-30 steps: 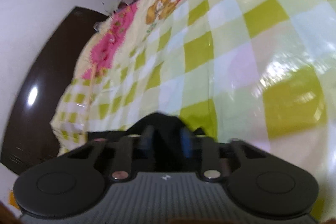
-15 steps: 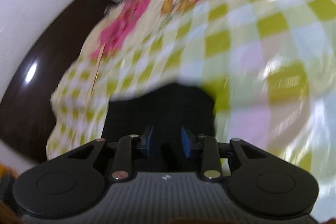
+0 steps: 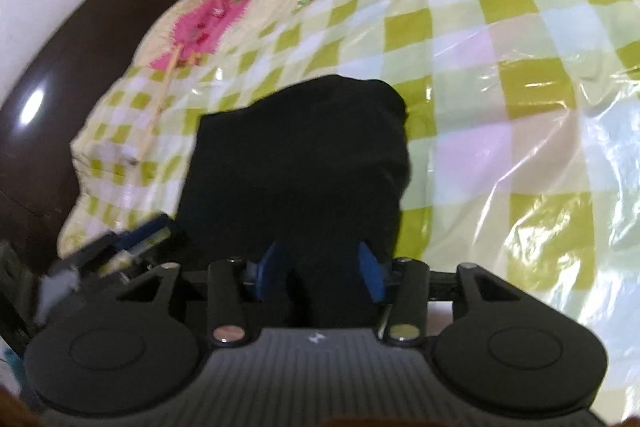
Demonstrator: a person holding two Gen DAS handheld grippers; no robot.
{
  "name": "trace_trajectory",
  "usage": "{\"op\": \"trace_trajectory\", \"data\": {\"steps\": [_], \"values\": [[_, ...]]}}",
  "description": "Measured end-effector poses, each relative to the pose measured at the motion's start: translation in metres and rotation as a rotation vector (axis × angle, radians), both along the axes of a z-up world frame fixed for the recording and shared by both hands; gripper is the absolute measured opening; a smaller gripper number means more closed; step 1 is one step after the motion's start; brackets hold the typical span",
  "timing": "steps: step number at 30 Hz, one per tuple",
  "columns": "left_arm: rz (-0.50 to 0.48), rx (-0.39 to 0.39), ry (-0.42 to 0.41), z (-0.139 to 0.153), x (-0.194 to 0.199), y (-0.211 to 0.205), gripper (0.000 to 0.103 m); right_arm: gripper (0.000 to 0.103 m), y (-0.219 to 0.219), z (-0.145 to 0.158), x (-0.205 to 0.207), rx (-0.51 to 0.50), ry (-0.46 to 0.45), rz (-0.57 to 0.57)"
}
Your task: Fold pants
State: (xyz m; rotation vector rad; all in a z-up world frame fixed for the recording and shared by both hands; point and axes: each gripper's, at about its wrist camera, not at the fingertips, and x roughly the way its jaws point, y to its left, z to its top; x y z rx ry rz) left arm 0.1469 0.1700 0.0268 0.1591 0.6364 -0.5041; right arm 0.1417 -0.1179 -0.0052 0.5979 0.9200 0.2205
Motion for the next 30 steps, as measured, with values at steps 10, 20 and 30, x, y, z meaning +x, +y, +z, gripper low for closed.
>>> {"op": "trace_trajectory", "data": {"steps": [10,20,30], "values": [[0.027,0.086,0.057,-0.036,0.021,-0.021,0.056,0.041,0.017,-0.020,0.036,-0.127,-0.002,0.044],[0.113,0.103,0.064,-0.017,0.015,-0.042,0.062,0.040,-0.001,0.008,0.032,-0.170,-0.019,0.003],[0.167,0.068,0.066,0.016,-0.030,-0.051,0.071,0.041,0.026,0.026,-0.026,-0.120,-0.042,0.044]]}}
